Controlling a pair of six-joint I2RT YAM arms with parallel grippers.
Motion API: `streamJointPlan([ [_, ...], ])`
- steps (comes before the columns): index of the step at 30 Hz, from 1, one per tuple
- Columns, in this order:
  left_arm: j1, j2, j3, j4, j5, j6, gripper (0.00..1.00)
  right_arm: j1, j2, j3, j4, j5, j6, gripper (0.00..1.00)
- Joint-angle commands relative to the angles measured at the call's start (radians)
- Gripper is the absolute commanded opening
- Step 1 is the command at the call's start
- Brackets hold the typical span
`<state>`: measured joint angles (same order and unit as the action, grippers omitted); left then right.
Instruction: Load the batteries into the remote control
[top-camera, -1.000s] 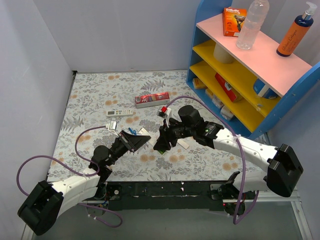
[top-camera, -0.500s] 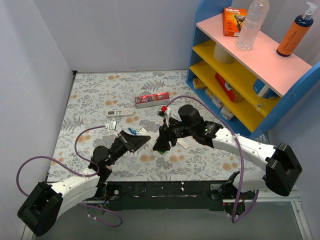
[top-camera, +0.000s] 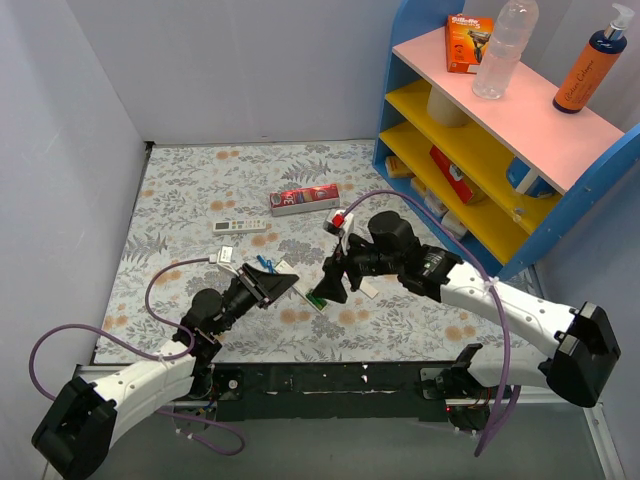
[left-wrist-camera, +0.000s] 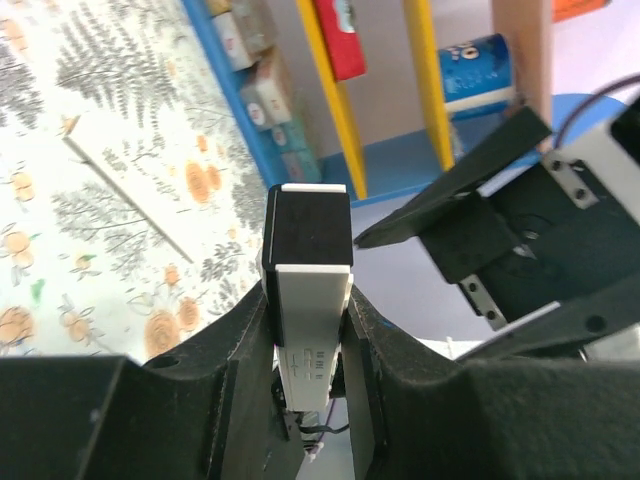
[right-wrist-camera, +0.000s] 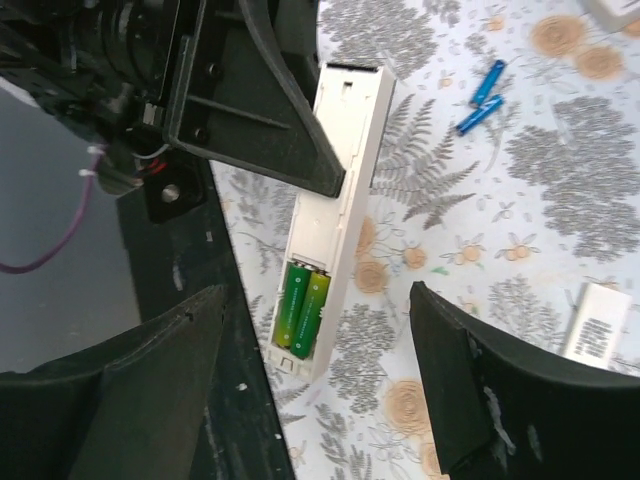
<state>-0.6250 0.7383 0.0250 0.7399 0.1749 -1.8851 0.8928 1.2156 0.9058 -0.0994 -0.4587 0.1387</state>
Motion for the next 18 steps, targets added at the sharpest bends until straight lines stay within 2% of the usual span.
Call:
streamJointPlan([
  [1,-0.002,-0.027,0.001,-0.123,-0.055,0.007,0.0,0.043,-0.025,0.002,-0.006,0.167,-0.086,0.82],
  [9,-0.002,-0.025,0.013,-0.139,-0.063,0.015,0.0,0.17,0.12,0.128,-0.085,0.403,-0.09,0.86],
  [18,-0.004,-0.033,0.015,-0.149,-0.064,0.02,0.0,0.235,0.263,0.202,-0.106,0.505,-0.073,0.85],
])
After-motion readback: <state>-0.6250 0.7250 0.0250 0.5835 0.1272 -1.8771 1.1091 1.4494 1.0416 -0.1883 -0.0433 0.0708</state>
